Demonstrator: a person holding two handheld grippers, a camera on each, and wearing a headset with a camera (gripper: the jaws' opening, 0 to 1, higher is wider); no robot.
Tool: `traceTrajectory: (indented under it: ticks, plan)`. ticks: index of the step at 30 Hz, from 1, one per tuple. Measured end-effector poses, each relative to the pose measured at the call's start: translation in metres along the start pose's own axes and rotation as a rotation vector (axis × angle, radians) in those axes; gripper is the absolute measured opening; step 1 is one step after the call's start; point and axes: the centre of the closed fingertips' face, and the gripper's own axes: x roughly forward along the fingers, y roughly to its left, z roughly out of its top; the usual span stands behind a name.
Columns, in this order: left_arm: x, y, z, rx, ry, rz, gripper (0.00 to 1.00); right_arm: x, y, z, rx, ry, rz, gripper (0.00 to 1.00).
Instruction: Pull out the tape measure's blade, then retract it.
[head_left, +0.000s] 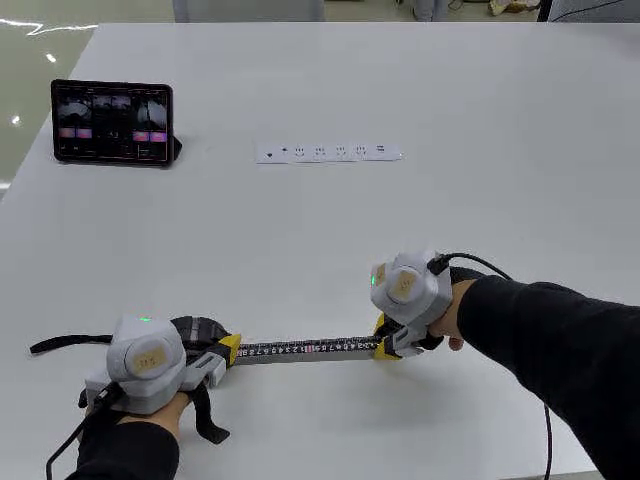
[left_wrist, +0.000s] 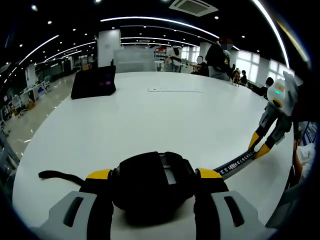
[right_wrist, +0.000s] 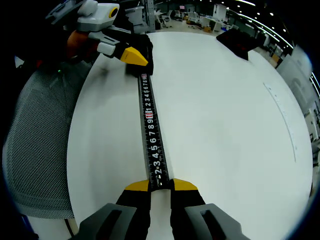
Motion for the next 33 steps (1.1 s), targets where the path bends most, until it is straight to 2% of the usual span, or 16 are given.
traceTrajectory:
  ticks: [33]
  plan:
    - [0.0007,-0.0006,-0.0009,-0.004,0.014,-0.001,0.61,0.0036,-0.0002,0.0101,0.011,-0.001,-0.002,0.11]
